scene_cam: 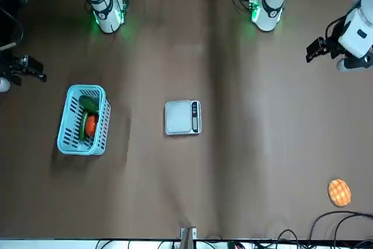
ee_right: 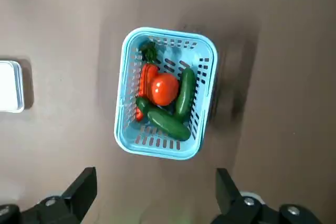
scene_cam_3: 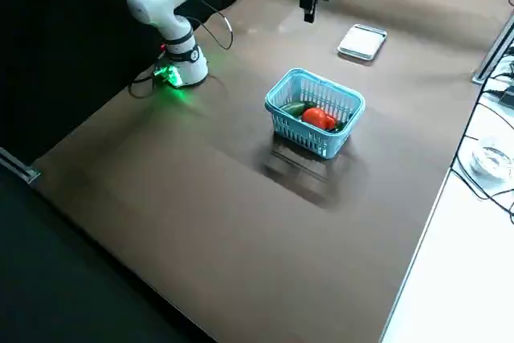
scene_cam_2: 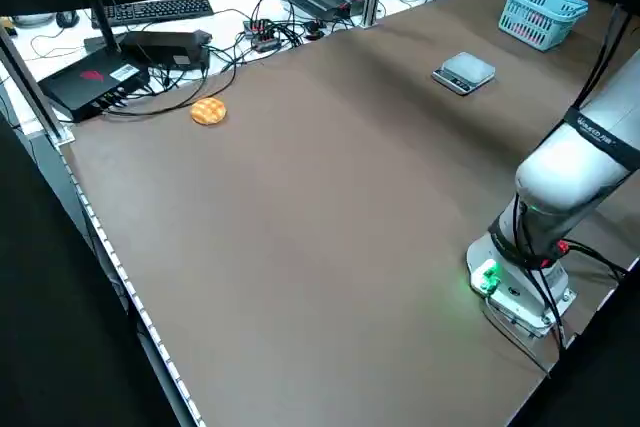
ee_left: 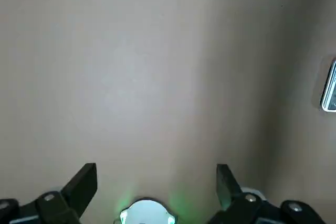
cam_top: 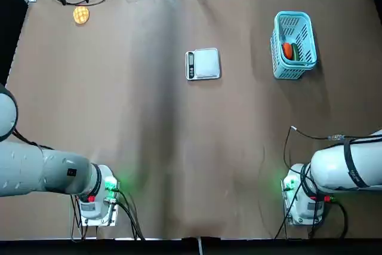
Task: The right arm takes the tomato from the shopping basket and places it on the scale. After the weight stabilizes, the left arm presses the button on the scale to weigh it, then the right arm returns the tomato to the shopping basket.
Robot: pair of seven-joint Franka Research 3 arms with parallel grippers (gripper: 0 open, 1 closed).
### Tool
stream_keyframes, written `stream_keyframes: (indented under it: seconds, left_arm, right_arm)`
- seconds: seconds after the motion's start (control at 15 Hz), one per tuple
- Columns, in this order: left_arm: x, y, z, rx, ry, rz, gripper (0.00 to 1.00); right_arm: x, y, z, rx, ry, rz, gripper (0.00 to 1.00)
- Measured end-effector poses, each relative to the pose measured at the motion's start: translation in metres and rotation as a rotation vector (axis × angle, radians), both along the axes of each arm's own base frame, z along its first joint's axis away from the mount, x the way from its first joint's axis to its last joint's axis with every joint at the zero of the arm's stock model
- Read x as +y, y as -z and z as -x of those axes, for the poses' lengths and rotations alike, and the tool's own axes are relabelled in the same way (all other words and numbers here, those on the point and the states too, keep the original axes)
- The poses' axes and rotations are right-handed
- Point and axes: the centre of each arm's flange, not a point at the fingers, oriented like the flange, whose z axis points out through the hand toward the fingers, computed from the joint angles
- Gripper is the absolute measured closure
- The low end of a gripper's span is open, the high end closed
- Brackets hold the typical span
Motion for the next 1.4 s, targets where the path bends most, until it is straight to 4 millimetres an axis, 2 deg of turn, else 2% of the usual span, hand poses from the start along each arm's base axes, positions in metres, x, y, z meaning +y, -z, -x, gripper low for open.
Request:
stream_keyframes:
  seconds: [0.13, 0.47, 1.0, 1.4]
  left_arm:
    - [0.0, 0.0, 0.0, 0.001, 0.0, 0.0, 0.0]
    - [0.0, 0.0, 0.0, 0.003, 0.0, 0.0, 0.0]
    - [0.0, 0.0, 0.0, 0.004, 0.0, 0.0, 0.0]
    - [0.0, 0.0, 0.0, 0.004, 0.0, 0.0, 0.0]
  right_arm:
    - [0.002, -0.004, 0.0, -0.009, -0.003, -0.004, 0.01]
    - [0.023, -0.001, -0.002, -0.005, -0.04, -0.008, 0.01]
    - [0.035, -0.001, -0.002, -0.005, -0.061, -0.01, 0.01]
    - [0.036, -0.002, -0.002, -0.007, -0.062, -0.009, 0.01]
